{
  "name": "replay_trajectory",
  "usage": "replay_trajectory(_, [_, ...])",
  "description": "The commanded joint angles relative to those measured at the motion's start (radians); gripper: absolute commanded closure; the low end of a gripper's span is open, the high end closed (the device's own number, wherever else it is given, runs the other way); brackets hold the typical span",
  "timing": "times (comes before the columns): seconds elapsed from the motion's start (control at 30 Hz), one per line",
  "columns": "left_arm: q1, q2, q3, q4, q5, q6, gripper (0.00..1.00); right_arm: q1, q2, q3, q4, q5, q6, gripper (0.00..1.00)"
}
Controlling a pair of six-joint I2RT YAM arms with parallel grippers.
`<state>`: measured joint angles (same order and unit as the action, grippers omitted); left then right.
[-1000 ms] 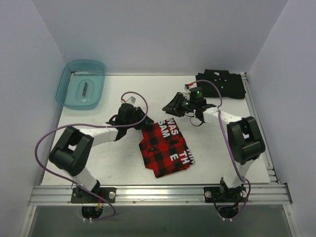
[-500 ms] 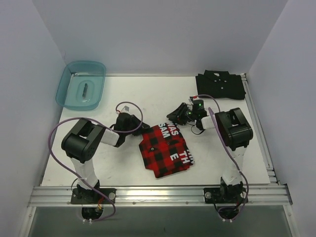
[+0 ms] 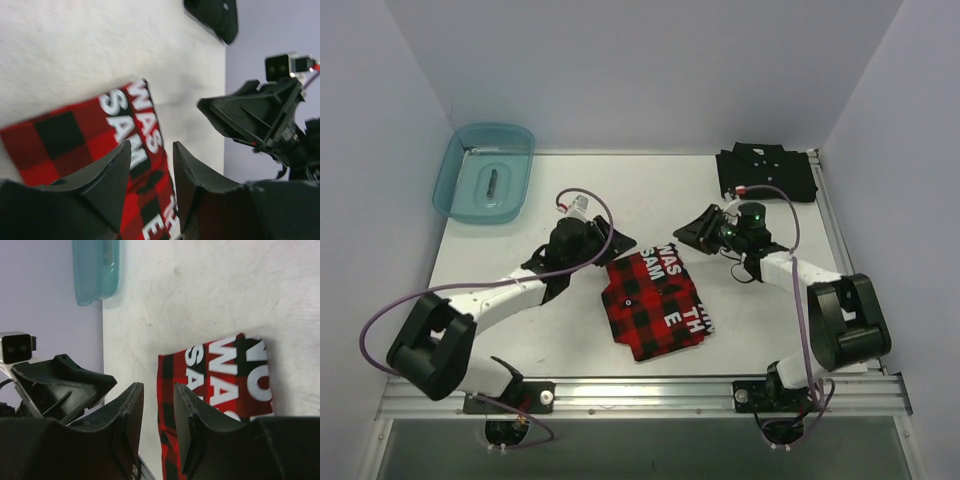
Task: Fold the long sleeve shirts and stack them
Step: Fold the shirt
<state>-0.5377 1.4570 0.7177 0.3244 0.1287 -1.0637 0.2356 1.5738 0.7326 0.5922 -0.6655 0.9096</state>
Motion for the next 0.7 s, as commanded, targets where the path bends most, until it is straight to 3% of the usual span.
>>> replay_trajectory(0.0, [-0.122,-0.116,0.008,-0.214,-0.104,0.042,0.51,0.039,-0.112,-0.109,-0.068,-0.054,-0.028,0.69])
replay_trajectory(0.17, [-0.263,-0.136,-0.147,-0.162,-0.121,-0.039,0.52,0.057,-0.126,-0.281,0.033,-0.063,-0.002,0.68])
replay_trajectory(0.27, [-0.281,-0.107,-0.25,-0.113,-0.147,-0.059,0.52,0.044,-0.113,-0.369,0.081,-0.048,-0.006,0.69])
replay_trajectory(0.37, [-0.277,-0.083,-0.261,-0.186,-0.166,-0.021,0.52,0.025,-0.135,-0.404,0.023,-0.019,-0.067,0.69])
replay_trajectory(0.67, [-0.323,-0.316,-0.13,-0.56,-0.311,0.03,0.46,0.024,-0.53,-0.228,-0.777,0.28,-0.383,0.67])
